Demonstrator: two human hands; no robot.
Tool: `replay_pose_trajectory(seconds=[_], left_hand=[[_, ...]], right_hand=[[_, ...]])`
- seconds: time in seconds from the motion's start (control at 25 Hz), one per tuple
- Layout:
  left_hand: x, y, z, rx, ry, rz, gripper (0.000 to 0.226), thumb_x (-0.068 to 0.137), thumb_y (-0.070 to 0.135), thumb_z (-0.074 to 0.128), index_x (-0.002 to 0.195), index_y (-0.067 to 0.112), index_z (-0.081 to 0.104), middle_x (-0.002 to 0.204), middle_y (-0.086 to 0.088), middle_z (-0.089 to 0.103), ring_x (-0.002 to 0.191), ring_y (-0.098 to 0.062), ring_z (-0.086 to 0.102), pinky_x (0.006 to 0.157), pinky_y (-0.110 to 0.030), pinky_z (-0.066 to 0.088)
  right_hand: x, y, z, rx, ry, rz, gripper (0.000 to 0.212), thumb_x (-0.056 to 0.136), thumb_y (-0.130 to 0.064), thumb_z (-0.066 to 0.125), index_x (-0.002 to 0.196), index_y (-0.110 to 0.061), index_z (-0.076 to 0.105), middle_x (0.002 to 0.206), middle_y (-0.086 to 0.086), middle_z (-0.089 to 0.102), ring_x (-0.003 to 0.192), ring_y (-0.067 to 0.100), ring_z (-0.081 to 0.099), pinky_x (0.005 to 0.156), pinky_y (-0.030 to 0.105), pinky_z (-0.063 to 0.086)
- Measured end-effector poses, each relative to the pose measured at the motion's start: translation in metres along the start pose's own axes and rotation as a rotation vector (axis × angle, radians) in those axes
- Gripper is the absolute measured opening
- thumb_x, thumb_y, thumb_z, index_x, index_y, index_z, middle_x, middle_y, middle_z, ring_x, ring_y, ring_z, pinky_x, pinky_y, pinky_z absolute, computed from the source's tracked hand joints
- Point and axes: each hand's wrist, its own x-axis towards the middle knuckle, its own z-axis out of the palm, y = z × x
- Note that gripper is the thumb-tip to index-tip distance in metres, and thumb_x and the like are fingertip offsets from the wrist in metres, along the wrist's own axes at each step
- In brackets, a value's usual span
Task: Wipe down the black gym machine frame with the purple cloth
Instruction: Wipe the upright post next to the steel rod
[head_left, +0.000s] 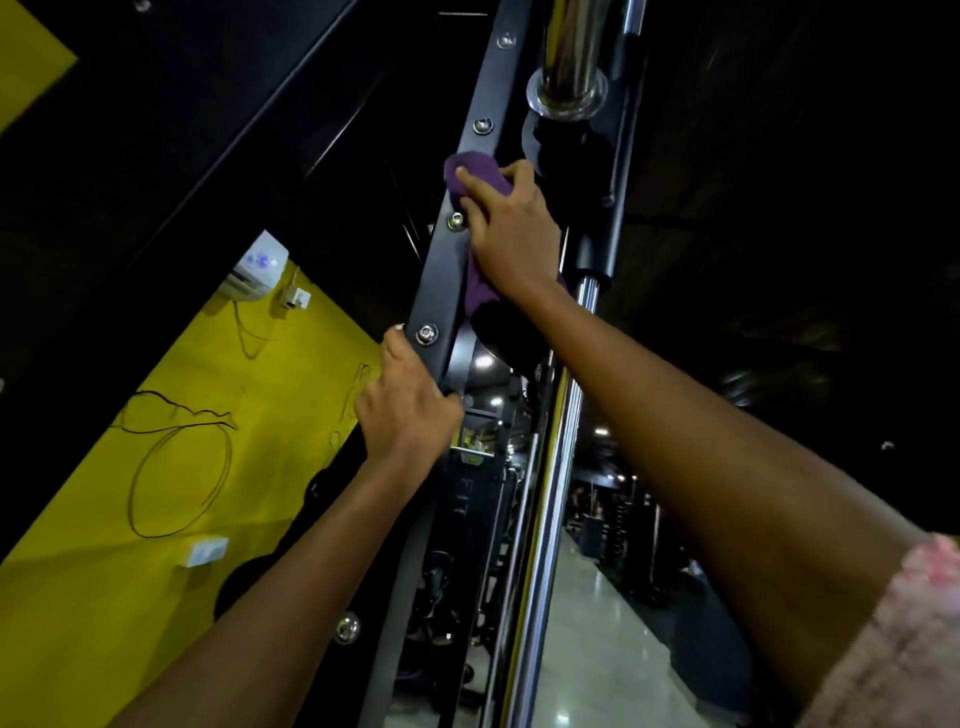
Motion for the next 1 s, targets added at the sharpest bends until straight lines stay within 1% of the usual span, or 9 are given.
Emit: replay_pose_trajectory(seconds=[0.12, 0.24, 0.4, 0.48, 0.56, 0.64, 0.76, 0.88, 1.0], left_hand=[[0.000, -0.001, 0.000, 0.000, -0.016, 0.018, 0.076, 0.082, 0.028, 0.072, 0.139, 0.009, 0.026, 0.135, -0.009, 0.048, 0.116, -0.036, 0.054, 0.085, -0.041, 0.040], [0.001, -0.003, 0.000, 0.015, -0.001, 0.035, 0.073, 0.083, 0.026, 0.070, 0.138, 0.008, 0.026, 0.131, -0.010, 0.048, 0.111, -0.036, 0.056, 0.077, -0.039, 0.039], [0.000, -0.001, -0.003, -0.027, -0.030, 0.033, 0.072, 0.082, 0.020, 0.069, 0.138, 0.006, 0.026, 0.131, -0.010, 0.046, 0.112, -0.036, 0.054, 0.081, -0.042, 0.041], [-0.001, -0.001, -0.004, -0.063, -0.042, 0.034, 0.072, 0.083, 0.021, 0.069, 0.138, 0.006, 0.026, 0.132, -0.010, 0.045, 0.113, -0.036, 0.054, 0.083, -0.042, 0.041], [0.000, 0.000, -0.005, -0.073, -0.061, 0.041, 0.075, 0.083, 0.023, 0.070, 0.140, 0.007, 0.023, 0.137, -0.010, 0.043, 0.115, -0.035, 0.054, 0.084, -0.043, 0.041], [0.001, -0.001, -0.006, -0.063, -0.084, 0.045, 0.081, 0.083, 0.022, 0.071, 0.144, 0.007, 0.018, 0.142, -0.009, 0.038, 0.118, -0.033, 0.052, 0.088, -0.042, 0.042], [0.001, -0.002, -0.006, -0.052, -0.092, 0.059, 0.083, 0.084, 0.018, 0.070, 0.145, 0.006, 0.016, 0.145, -0.009, 0.035, 0.119, -0.033, 0.051, 0.090, -0.042, 0.041], [0.000, -0.002, -0.007, -0.048, -0.098, 0.064, 0.084, 0.083, 0.017, 0.071, 0.146, 0.004, 0.015, 0.146, -0.010, 0.034, 0.119, -0.033, 0.052, 0.090, -0.041, 0.042], [0.001, -0.003, -0.005, -0.041, -0.091, 0.070, 0.082, 0.084, 0.015, 0.069, 0.145, 0.005, 0.017, 0.145, -0.010, 0.035, 0.118, -0.033, 0.053, 0.089, -0.040, 0.042]], right_hand=[[0.014, -0.009, 0.002, 0.003, 0.018, 0.156, 0.038, 0.098, -0.035, 0.045, 0.135, -0.033, 0.051, 0.134, 0.010, 0.040, 0.116, 0.027, 0.047, 0.083, 0.035, 0.046], [-0.010, -0.014, 0.002, 0.026, 0.035, 0.092, 0.037, 0.096, -0.033, 0.049, 0.133, -0.028, 0.054, 0.127, 0.014, 0.044, 0.111, 0.030, 0.050, 0.078, 0.038, 0.047], [-0.047, -0.015, 0.001, 0.049, 0.044, -0.036, 0.033, 0.091, -0.030, 0.057, 0.122, -0.021, 0.064, 0.112, 0.019, 0.053, 0.094, 0.034, 0.058, 0.058, 0.036, 0.051], [-0.046, -0.011, -0.001, -0.008, 0.005, -0.115, 0.031, 0.090, -0.030, 0.057, 0.119, -0.022, 0.067, 0.110, 0.019, 0.054, 0.090, 0.035, 0.059, 0.056, 0.038, 0.053], [-0.022, -0.008, -0.007, -0.083, -0.044, -0.112, 0.032, 0.094, -0.032, 0.052, 0.123, -0.026, 0.063, 0.115, 0.018, 0.051, 0.094, 0.035, 0.058, 0.067, 0.042, 0.054], [0.016, -0.009, -0.013, -0.110, -0.105, 0.076, 0.034, 0.097, -0.035, 0.045, 0.130, -0.031, 0.057, 0.128, 0.015, 0.043, 0.105, 0.033, 0.056, 0.083, 0.040, 0.050], [0.046, -0.015, -0.012, -0.094, -0.105, 0.265, 0.037, 0.098, -0.038, 0.043, 0.133, -0.035, 0.053, 0.138, 0.010, 0.037, 0.111, 0.027, 0.056, 0.089, 0.036, 0.046], [0.021, -0.017, -0.005, -0.084, -0.061, 0.212, 0.037, 0.097, -0.039, 0.044, 0.133, -0.034, 0.054, 0.129, 0.007, 0.042, 0.105, 0.020, 0.056, 0.079, 0.029, 0.047], [-0.010, -0.015, -0.001, -0.027, -0.020, 0.171, 0.036, 0.097, -0.037, 0.046, 0.131, -0.031, 0.055, 0.121, 0.009, 0.045, 0.094, 0.015, 0.056, 0.067, 0.020, 0.039]])
